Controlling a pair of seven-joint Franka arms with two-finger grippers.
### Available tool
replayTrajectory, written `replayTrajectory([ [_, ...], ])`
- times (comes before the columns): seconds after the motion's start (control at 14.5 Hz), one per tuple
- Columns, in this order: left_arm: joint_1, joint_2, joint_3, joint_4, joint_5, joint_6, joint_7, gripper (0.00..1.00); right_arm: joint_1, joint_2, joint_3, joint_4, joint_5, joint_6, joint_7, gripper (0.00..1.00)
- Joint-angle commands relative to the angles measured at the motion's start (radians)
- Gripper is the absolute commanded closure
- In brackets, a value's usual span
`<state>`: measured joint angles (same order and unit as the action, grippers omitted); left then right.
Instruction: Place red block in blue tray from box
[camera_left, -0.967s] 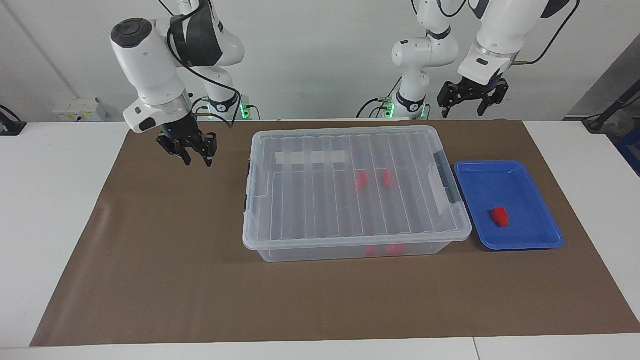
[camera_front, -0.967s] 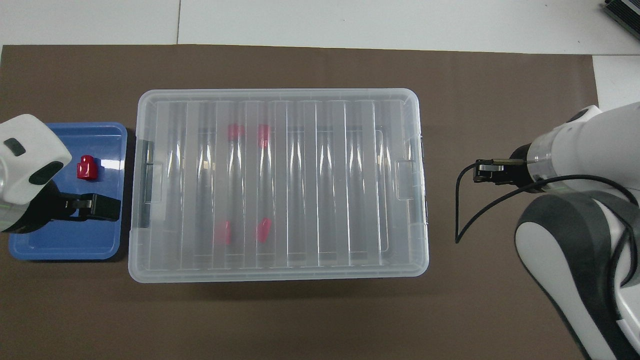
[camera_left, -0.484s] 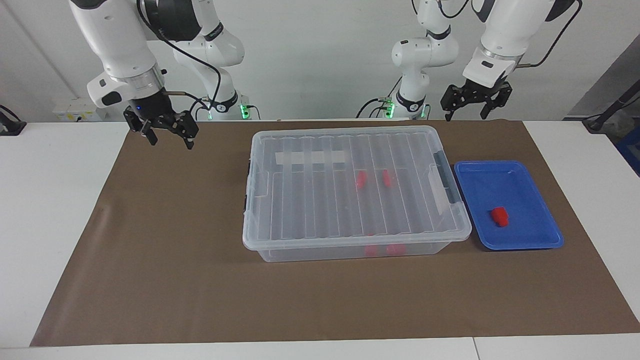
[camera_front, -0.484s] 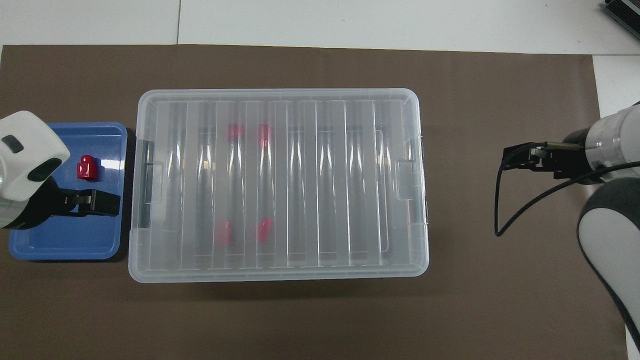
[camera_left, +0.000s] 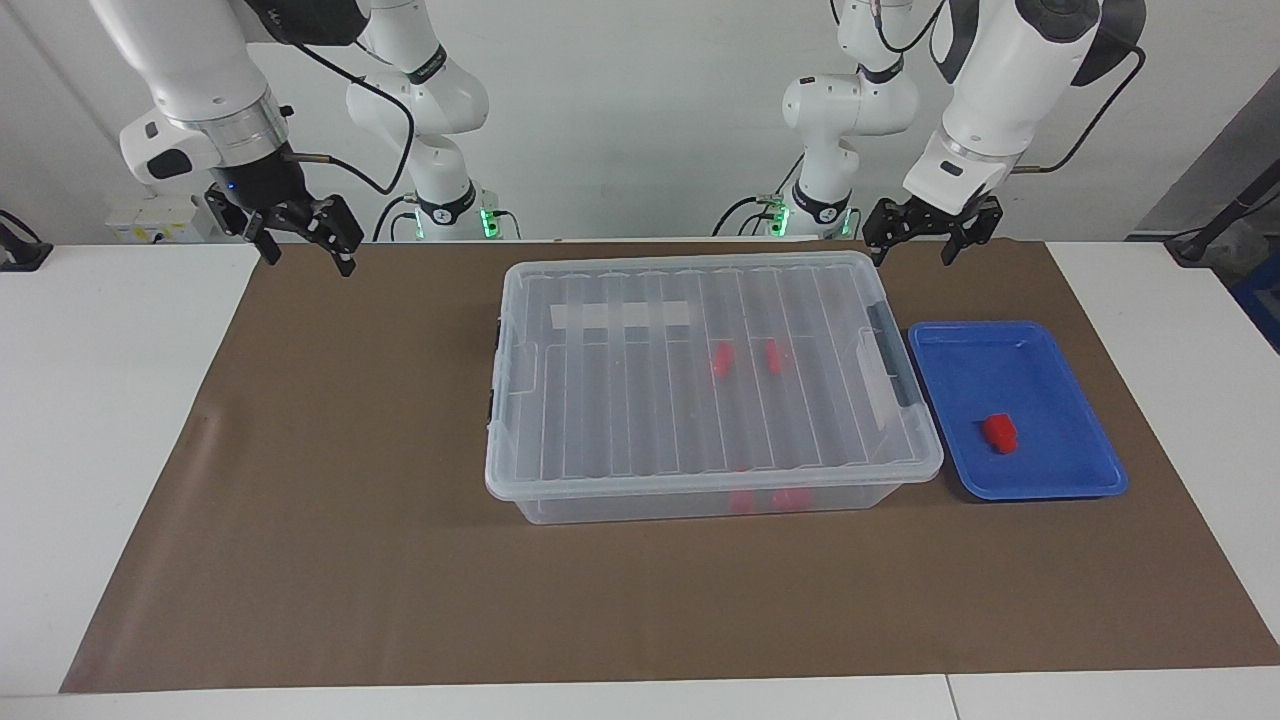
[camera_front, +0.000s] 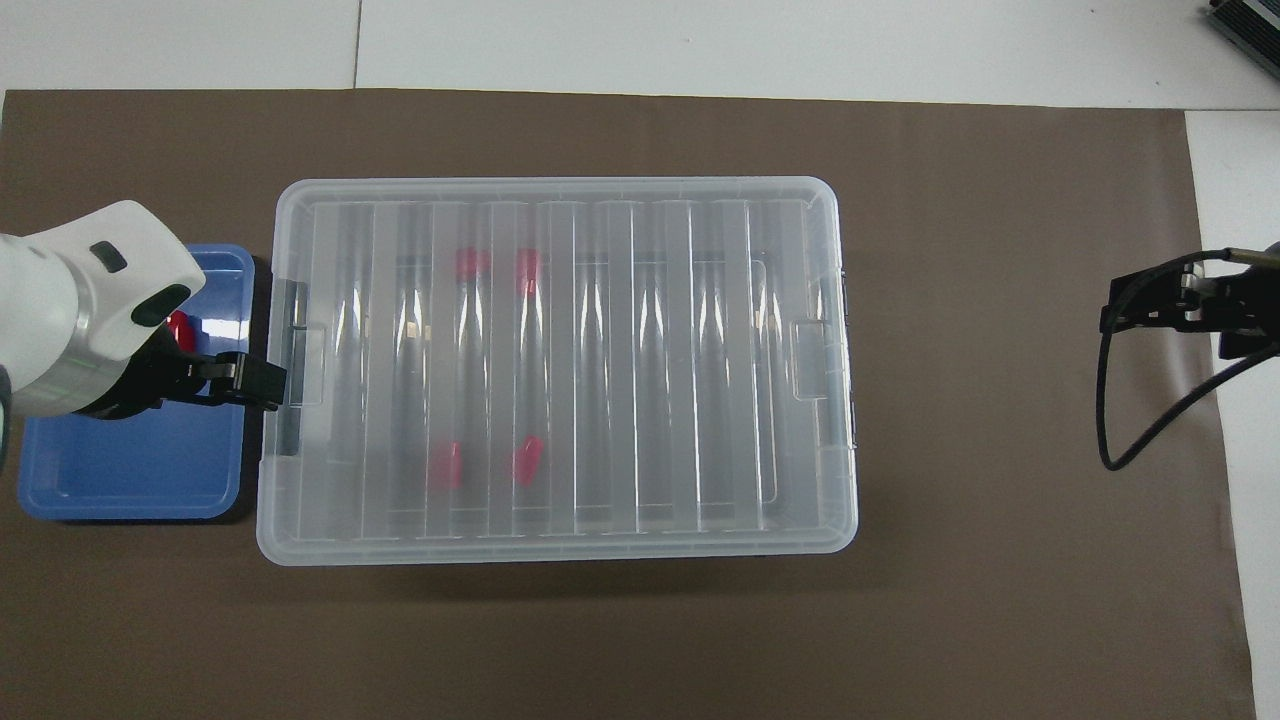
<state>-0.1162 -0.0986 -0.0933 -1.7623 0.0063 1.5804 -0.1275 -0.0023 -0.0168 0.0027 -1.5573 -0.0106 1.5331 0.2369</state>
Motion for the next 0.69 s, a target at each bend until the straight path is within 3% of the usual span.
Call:
replayTrajectory([
  [0.0,-0.031,0.004,0.03,0.03,-0.008,-0.013,-0.011,0.0,-0.01,0.023,0.011,0.034,-0.014,-0.033,0.009,0.0],
  [0.62,0.018,-0.03,0.026,0.026,-0.006,-0.017,-0.004,0.0,-0.027,-0.005,0.01,-0.021,-0.005,-0.033,0.01,0.0],
])
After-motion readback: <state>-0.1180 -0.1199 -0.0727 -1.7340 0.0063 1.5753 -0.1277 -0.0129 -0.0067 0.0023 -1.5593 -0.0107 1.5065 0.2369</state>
